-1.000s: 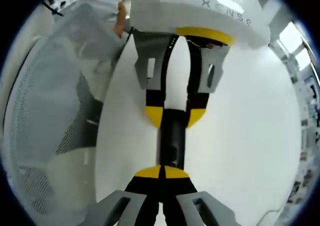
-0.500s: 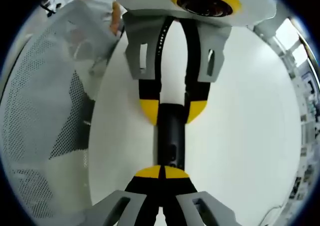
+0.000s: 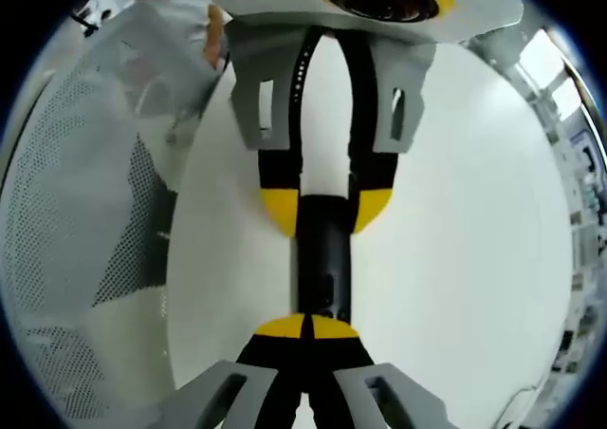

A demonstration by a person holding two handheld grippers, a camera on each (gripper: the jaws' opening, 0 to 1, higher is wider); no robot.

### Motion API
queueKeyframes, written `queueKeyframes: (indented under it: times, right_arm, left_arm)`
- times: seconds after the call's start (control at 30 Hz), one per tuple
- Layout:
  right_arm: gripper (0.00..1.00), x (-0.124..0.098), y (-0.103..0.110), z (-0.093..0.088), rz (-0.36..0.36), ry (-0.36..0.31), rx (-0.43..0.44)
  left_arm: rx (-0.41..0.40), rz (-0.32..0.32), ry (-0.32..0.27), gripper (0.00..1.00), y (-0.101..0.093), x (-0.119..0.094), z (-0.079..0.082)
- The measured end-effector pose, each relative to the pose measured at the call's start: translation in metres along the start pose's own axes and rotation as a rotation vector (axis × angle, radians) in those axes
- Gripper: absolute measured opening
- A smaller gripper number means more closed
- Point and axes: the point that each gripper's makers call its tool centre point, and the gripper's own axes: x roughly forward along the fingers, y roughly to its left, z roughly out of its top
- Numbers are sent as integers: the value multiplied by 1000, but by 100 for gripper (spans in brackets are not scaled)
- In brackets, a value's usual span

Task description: Press the specified remote control buttons in sequence, fully releasing each button before pressing the next.

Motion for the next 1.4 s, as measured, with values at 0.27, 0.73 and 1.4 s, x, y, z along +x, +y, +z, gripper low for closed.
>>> queueKeyframes:
  times: [0.27,0.73,1.4]
  right_arm:
    - [0,-1,0,0,-9,-14,10]
    - [0,-13,-5,-2,-6,-27,9]
    - [0,-46,-27,14,-15,-45,-10]
  left_arm:
    - [3,4,-2,24,0,0,0]
    - [5,0,5,24,1,-1,0]
    - [1,1,-2,24,4,-1,2]
